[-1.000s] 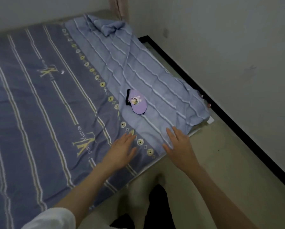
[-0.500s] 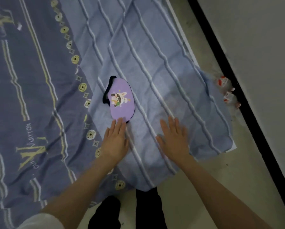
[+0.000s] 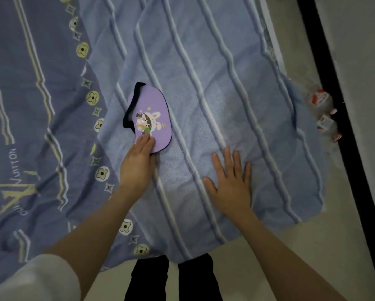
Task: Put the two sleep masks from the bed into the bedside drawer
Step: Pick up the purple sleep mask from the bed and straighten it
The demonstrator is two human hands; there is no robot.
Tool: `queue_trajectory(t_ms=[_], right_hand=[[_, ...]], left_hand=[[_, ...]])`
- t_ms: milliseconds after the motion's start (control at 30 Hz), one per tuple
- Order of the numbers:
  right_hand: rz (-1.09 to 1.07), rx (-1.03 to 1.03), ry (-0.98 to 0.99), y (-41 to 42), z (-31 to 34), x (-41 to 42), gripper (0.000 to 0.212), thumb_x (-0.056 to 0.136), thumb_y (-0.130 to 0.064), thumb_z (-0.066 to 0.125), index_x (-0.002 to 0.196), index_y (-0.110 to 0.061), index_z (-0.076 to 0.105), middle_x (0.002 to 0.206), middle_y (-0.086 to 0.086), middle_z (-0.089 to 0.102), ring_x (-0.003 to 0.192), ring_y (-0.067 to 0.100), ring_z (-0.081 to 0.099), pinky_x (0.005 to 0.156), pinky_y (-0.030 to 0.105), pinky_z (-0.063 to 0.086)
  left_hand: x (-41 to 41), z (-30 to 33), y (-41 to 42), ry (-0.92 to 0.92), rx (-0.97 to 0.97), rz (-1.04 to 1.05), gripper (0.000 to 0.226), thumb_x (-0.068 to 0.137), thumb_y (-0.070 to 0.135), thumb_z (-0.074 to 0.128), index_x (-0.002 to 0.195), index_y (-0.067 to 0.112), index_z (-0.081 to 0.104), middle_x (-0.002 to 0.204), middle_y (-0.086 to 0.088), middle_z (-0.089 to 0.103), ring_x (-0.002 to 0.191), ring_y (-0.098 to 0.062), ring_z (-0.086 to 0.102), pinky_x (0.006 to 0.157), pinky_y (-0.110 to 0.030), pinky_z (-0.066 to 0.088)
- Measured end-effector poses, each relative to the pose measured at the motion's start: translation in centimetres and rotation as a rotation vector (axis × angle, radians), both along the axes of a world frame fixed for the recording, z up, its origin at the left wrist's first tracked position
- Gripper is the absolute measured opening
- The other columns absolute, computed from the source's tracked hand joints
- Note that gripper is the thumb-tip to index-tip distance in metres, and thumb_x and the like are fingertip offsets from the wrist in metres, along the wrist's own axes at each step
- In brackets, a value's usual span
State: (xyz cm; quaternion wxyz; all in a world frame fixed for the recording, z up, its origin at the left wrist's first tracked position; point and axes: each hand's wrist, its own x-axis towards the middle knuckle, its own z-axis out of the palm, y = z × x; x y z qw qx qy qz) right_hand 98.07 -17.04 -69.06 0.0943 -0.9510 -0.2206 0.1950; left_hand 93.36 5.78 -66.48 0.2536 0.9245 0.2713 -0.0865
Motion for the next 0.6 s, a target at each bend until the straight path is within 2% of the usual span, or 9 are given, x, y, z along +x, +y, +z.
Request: queue_trajectory(t_ms=[100, 167, 233, 300, 400, 467, 500, 567, 600], right_hand=[[0.023, -0.043, 0.139, 0.0, 1.0, 0.7, 0.066, 0.089, -0.049, 0.037, 0.144, -0.029, 0.006, 0.158, 0.003, -0.003, 0.144, 0.025, -0.007, 0.114, 0.052, -0.005], [-0.007, -0.033, 0.283, 0.3, 2.6, 1.4, 0.064, 0.091, -0.044, 0.036, 0.145, -0.027, 0.006, 0.158, 0.005, -0.004, 0.144, 0.026, -0.006, 0.114, 0.054, 0.000], [-0.073, 0.070, 0.350, 1.1, 5.1, 2.0, 0.063, 0.092, -0.039, 0.040, 0.145, -0.022, 0.011, 0.158, 0.009, 0.004, 0.144, 0.028, 0.001, 0.115, 0.052, 0.009], [-0.101, 0.257, 0.350, 2.5, 8.6, 2.4, 0.062, 0.092, -0.032, 0.046, 0.143, -0.013, 0.017, 0.156, 0.014, 0.014, 0.144, 0.028, 0.010, 0.116, 0.047, 0.016], [-0.048, 0.467, 0.310, 5.5, 14.8, 2.9, 0.058, 0.090, -0.025, 0.051, 0.140, -0.010, 0.026, 0.150, 0.015, 0.029, 0.140, 0.026, 0.025, 0.115, 0.033, 0.017], [0.087, 0.510, 0.293, 7.5, 19.1, 3.1, 0.060, 0.089, -0.029, 0.054, 0.140, -0.014, 0.028, 0.149, 0.010, 0.033, 0.139, 0.023, 0.027, 0.114, 0.034, 0.019], [0.165, 0.509, 0.283, 8.4, 21.1, 3.2, 0.060, 0.087, -0.031, 0.056, 0.139, -0.014, 0.031, 0.147, 0.009, 0.038, 0.136, 0.023, 0.032, 0.113, 0.037, 0.024], [0.235, 0.512, 0.266, 9.9, 24.6, 3.2, 0.045, 0.086, -0.029, 0.059, 0.126, -0.013, 0.049, 0.128, 0.012, 0.057, 0.119, 0.024, 0.051, 0.102, 0.038, 0.040], [0.217, 0.518, 0.274, 10.6, 26.3, 3.1, 0.026, 0.086, -0.027, 0.058, 0.107, -0.013, 0.061, 0.107, 0.013, 0.067, 0.100, 0.024, 0.061, 0.089, 0.037, 0.048]], left_hand=[[0.5, 2.3, 0.1, -0.034, -0.058, 0.123, 0.035, 0.090, 0.010, 0.046, 0.124, 0.013, 0.054, 0.116, -0.022, 0.064, 0.101, -0.041, 0.059, 0.078, -0.043, 0.047], [0.5, 4.6, 0.4, -0.093, -0.073, 0.152, 0.031, 0.090, 0.008, 0.046, 0.117, 0.012, 0.059, 0.094, -0.023, 0.069, 0.079, -0.038, 0.061, 0.064, -0.035, 0.044], [0.4, 7.4, 1.1, -0.149, -0.092, 0.172, 0.025, 0.090, 0.009, 0.046, 0.109, 0.011, 0.063, 0.072, -0.013, 0.065, 0.060, -0.023, 0.054, 0.053, -0.028, 0.033], [0.4, 11.0, 2.1, -0.134, -0.123, 0.156, 0.018, 0.090, 0.010, 0.046, 0.095, 0.012, 0.063, 0.056, -0.001, 0.051, 0.048, -0.015, 0.043, 0.045, -0.028, 0.026], [0.2, 17.1, 3.8, -0.061, -0.182, 0.022, 0.013, 0.089, 0.009, 0.046, 0.090, 0.007, 0.059, 0.064, -0.009, 0.055, 0.056, -0.025, 0.050, 0.048, -0.032, 0.034], [-0.5, 21.0, 4.7, -0.061, -0.240, -0.082, 0.014, 0.088, 0.007, 0.047, 0.091, 0.004, 0.060, 0.076, -0.015, 0.061, 0.069, -0.029, 0.056, 0.060, -0.038, 0.039], [-0.8, 23.0, 5.1, -0.078, -0.269, -0.114, 0.013, 0.088, 0.006, 0.047, 0.086, 0.008, 0.060, 0.074, -0.012, 0.061, 0.067, -0.025, 0.056, 0.062, -0.037, 0.039], [-1.8, 26.4, 5.9, -0.132, -0.313, -0.128, 0.017, 0.087, 0.007, 0.048, 0.080, 0.018, 0.057, 0.069, -0.002, 0.058, 0.063, -0.015, 0.053, 0.062, -0.033, 0.039], [-2.2, 27.8, 6.3, -0.169, -0.327, -0.115, 0.018, 0.088, 0.008, 0.047, 0.084, 0.019, 0.060, 0.073, 0.000, 0.060, 0.067, -0.013, 0.055, 0.063, -0.030, 0.041]])
